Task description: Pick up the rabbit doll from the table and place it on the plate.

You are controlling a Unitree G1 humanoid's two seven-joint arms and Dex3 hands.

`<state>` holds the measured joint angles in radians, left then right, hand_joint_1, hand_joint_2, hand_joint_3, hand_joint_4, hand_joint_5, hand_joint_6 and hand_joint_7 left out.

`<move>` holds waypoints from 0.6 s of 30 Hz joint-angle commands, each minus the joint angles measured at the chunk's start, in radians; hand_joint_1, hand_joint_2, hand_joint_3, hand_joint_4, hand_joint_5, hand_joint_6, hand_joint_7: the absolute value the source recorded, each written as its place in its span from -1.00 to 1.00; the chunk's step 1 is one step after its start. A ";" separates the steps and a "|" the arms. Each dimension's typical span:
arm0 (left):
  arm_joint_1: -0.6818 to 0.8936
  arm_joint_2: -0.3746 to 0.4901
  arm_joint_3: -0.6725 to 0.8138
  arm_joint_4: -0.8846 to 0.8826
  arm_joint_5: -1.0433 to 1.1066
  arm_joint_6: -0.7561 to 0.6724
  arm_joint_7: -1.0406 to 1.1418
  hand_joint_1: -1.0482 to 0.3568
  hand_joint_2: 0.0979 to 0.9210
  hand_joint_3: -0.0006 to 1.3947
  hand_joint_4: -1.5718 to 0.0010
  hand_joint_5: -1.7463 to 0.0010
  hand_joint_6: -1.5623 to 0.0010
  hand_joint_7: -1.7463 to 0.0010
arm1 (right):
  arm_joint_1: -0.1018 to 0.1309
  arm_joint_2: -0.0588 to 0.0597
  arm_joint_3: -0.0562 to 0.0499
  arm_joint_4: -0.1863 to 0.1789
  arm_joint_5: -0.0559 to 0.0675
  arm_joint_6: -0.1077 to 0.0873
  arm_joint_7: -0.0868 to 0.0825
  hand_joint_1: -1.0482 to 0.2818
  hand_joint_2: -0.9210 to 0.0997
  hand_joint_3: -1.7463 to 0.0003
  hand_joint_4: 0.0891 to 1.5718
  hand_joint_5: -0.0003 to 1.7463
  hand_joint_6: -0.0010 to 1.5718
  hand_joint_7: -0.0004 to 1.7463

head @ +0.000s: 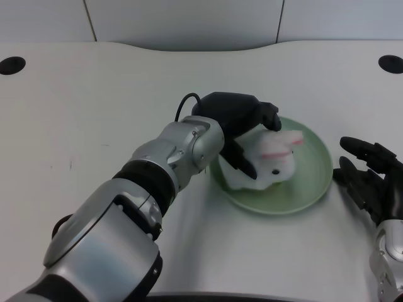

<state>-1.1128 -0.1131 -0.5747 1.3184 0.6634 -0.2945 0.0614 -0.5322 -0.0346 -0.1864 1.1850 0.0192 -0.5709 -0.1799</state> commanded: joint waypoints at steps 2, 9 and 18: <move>-0.021 0.012 -0.024 0.005 0.031 0.007 0.008 -0.74 0.92 -0.98 0.77 1.00 0.70 1.00 | -0.003 -0.004 -0.011 -0.001 0.012 -0.001 0.005 0.16 -1.00 0.75 -0.20 -0.08 0.04 -0.62; -0.022 0.017 -0.039 -0.001 0.056 0.033 0.064 -0.77 1.00 -0.97 0.99 1.00 0.87 1.00 | -0.008 -0.011 -0.039 0.033 0.032 -0.016 0.038 0.20 -1.00 0.76 -0.17 -0.07 0.06 -0.61; 0.000 0.088 0.027 -0.035 -0.001 -0.031 0.082 -0.74 1.00 -0.90 1.00 1.00 0.92 0.98 | -0.018 -0.014 -0.051 0.044 0.031 -0.017 0.041 0.17 -1.00 0.77 -0.08 -0.17 0.10 -0.66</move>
<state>-1.1134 -0.0502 -0.5625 1.2937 0.6719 -0.3128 0.1238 -0.5409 -0.0367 -0.2270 1.2218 0.0407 -0.5854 -0.1322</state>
